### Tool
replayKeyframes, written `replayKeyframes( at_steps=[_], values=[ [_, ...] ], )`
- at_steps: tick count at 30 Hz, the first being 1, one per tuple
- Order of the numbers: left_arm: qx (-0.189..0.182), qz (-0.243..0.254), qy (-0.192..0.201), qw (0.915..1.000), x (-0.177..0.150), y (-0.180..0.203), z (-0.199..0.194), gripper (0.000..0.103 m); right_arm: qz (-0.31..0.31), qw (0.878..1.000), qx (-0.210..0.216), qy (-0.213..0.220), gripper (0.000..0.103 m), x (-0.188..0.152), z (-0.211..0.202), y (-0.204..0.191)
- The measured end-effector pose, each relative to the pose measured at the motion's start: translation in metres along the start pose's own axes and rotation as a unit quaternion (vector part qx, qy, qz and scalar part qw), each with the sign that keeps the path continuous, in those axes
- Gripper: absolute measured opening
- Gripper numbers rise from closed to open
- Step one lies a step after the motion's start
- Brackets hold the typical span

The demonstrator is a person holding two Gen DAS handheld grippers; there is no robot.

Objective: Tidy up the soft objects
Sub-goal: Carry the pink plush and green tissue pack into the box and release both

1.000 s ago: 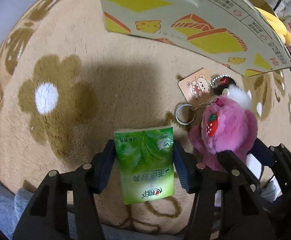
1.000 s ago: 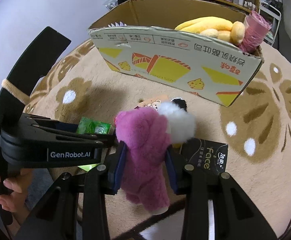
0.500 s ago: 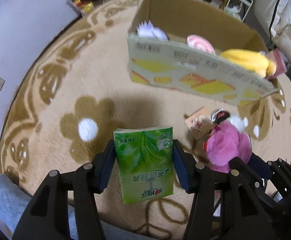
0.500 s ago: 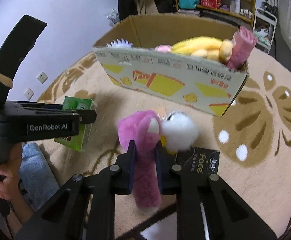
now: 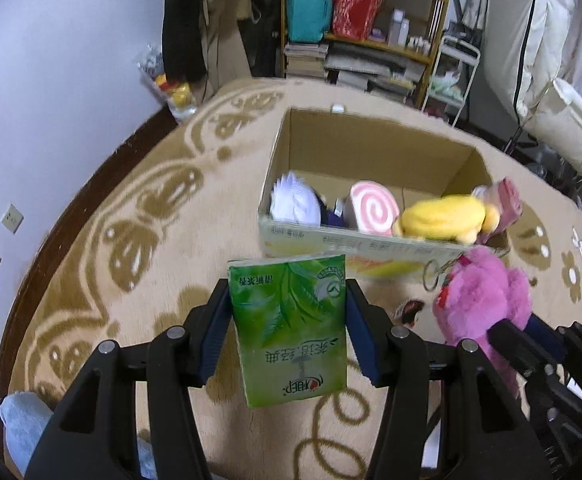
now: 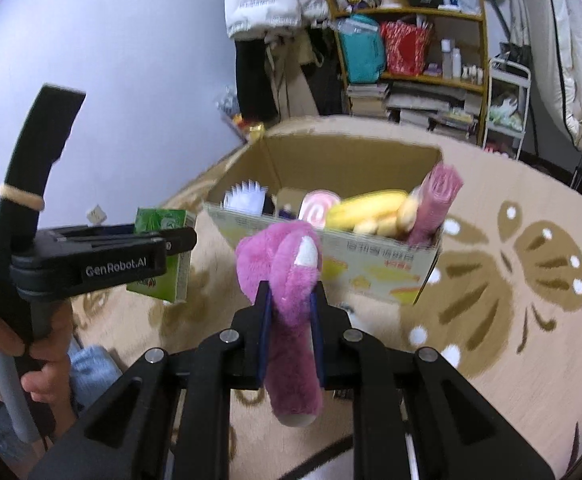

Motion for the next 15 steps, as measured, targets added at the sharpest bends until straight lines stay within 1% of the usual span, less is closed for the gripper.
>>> replayKeyframes(
  at_steps=[5,10,15],
  values=[
    [0.016,0.014,0.034,0.9992,0.017,-0.001,-0.008,0.054,0.006,1.0,0.003,0.029,0.019,0.021,-0.006,-0.002],
    [0.017,0.022,0.063,0.9976,0.04,-0.002,-0.01,0.054,0.004,0.998,0.006,0.055,0.019,0.045,-0.008,-0.002],
    [0.029,0.043,0.098,0.9939,0.065,0.0,-0.011,0.054,0.003,0.998,0.013,0.068,0.019,0.068,-0.002,-0.003]
  ],
)
Point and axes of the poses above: each gripper's, at about its wrist camera, not at the fingertips, and z roughly the way its jaws point, y to its right, x to its top, the point moved 5 cm from there along z, roughly the way its jaws point, and after that the axes turned 12 degrees about z, right-handed, at the moved point
